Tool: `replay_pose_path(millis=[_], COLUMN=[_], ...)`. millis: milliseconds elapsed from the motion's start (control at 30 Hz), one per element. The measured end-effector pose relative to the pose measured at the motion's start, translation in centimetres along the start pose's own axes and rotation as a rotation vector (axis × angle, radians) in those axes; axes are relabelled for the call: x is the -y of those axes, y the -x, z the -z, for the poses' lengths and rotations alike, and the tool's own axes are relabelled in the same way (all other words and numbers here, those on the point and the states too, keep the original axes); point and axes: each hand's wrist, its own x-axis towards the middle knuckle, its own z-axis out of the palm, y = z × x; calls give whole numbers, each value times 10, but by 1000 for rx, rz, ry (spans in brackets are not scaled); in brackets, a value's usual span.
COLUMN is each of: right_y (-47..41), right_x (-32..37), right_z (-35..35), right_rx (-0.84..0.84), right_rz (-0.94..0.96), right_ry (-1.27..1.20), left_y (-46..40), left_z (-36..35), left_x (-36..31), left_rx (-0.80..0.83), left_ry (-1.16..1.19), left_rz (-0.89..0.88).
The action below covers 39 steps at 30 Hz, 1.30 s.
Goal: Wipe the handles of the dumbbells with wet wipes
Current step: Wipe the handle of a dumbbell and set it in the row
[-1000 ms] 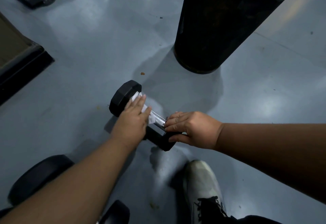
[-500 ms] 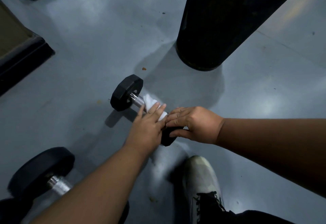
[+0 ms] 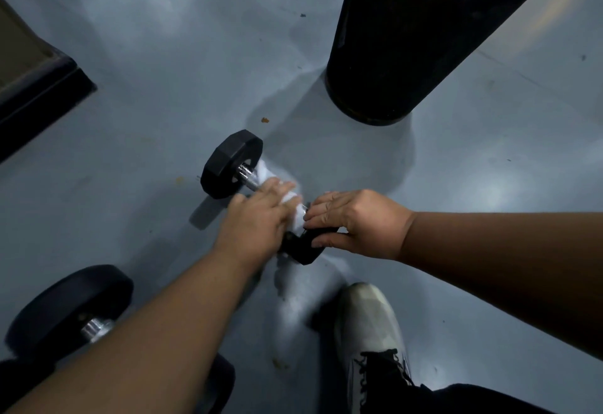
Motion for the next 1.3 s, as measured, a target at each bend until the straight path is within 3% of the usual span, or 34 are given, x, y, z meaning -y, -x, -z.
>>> replay_pose_path(millis=[133, 200, 267, 367, 533, 667, 733, 800, 933, 1067, 1167, 1233, 1300], right_y=[0, 0, 1, 1, 0, 1, 1, 0, 2, 2, 2, 2, 2], right_x=[-1, -2, -2, -2, -4, -3, -3, -4, -6, -6, -7, -8, -9], right_z=[0, 0, -1, -1, -2, -3, -3, -3, -4, -5, -4, -5, -4], right_rx=[14, 15, 10, -9, -3, -12, -24, -30, -41, -39, -39, -46, -43], right_rz=[-7, -10, -7, 0, -13, -6, 1, -1, 1, 1, 0, 1, -4], right_ry=[-22, -27, -22, -12, -31, -30, -11, -14, -29, -40, -37, -36, -46], left_y=[-10, -6, 1, -2, -11, 12, 10, 0, -6, 7, 3, -1, -5], left_z=[1, -7, -13, -6, -1, -18, -11, -4, -7, -21, -12, -6, -7], left_x=[4, -16, -27, -7, 6, -19, -6, 13, 17, -26, -7, 9, 12], left_rx=[-125, -108, -55, -28, -123, -16, -2, -46, -184, -98, -63, -81, -137], left_ry=[96, 121, 128, 77, 124, 90, 75, 80, 217, 268, 224, 186, 209], left_rz=[278, 215, 34, -95, 260, -86, -169, -107, 194, 23, -78, -1, 185])
